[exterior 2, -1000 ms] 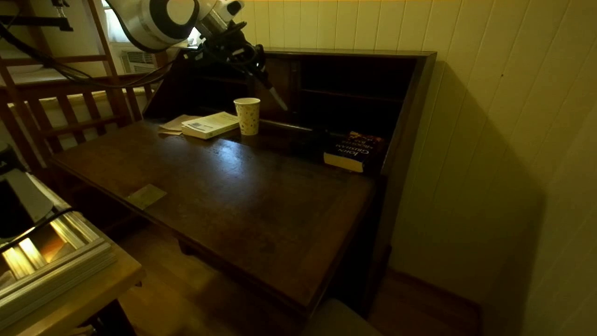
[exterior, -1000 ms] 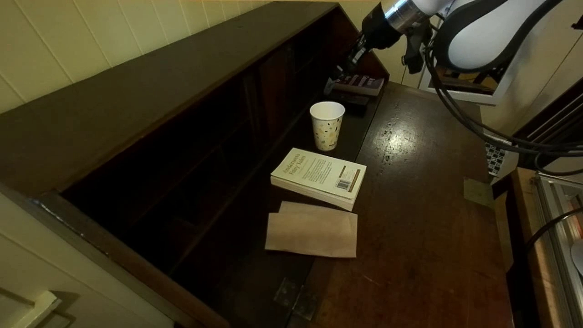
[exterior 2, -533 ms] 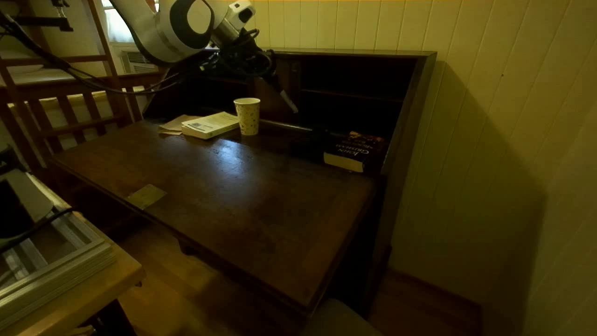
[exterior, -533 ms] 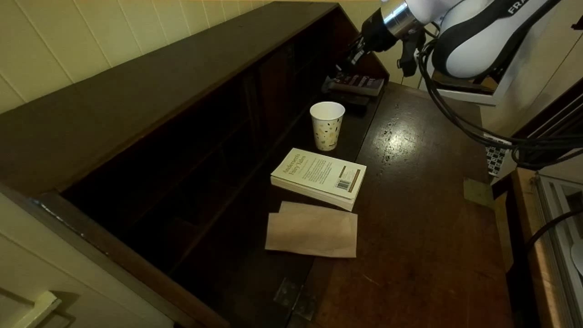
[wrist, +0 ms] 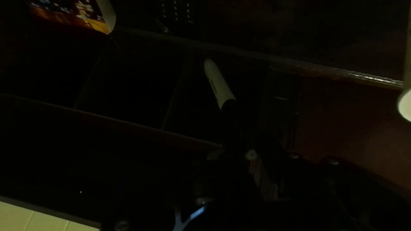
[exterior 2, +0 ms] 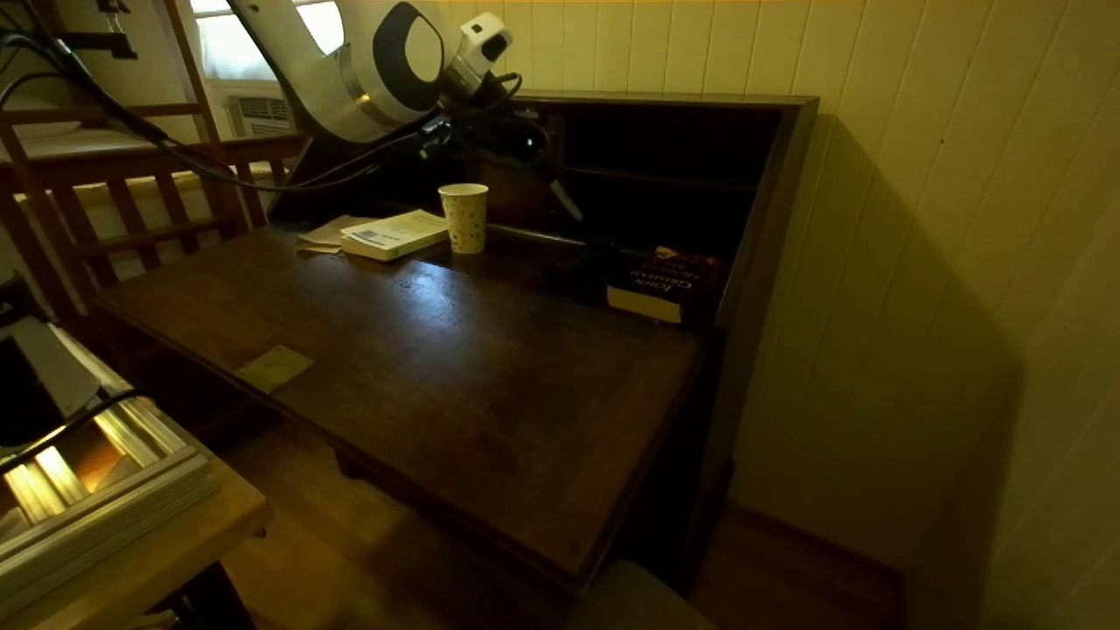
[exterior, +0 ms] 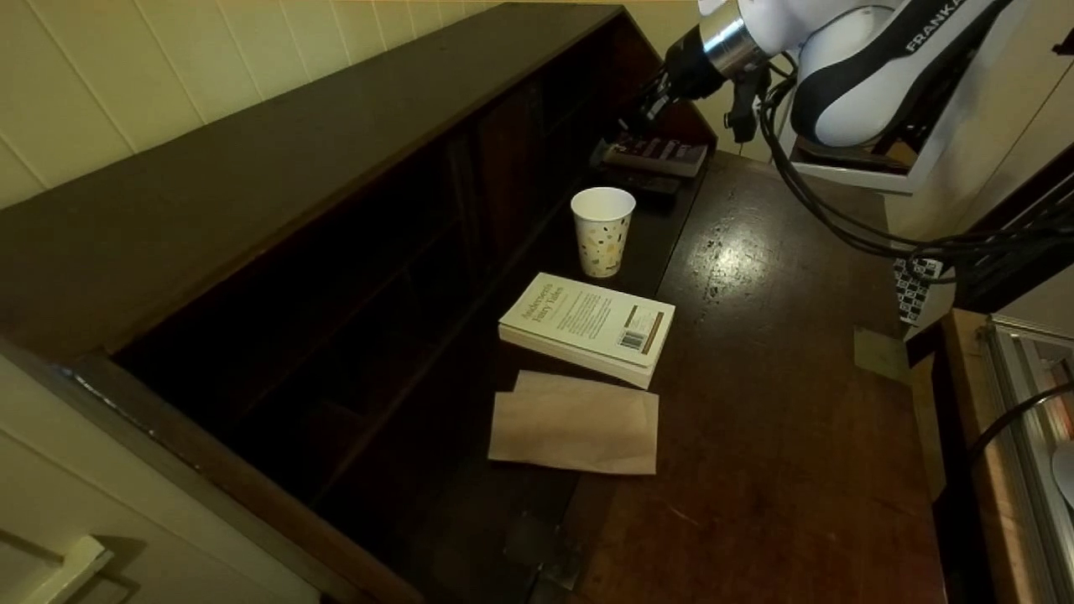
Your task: Take the marker out of the coffee cup.
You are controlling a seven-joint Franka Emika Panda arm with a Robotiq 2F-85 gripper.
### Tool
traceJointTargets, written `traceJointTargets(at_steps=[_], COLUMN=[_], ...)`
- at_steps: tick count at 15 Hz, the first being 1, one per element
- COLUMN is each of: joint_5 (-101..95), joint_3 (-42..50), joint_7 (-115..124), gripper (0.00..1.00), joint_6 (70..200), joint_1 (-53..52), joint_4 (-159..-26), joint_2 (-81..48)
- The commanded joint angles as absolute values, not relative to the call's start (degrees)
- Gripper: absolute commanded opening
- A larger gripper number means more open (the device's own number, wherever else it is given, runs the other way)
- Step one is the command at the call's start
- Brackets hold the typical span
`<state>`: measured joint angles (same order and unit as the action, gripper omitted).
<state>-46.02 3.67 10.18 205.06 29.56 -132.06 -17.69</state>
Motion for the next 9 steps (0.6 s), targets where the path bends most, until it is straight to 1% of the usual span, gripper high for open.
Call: traceJointTargets(at_steps=[1,9], joint_5=[-51.47,-57.31], joint_3=[0.3,-5.6], joint_7=[13.89,17.12], gripper=[0.06,0.06], joint_6=[207.09,208.71], joint_1=[33.68,39.55], joint_4=[-127.09,-121.69], joint_2=[-22.11,-27.44])
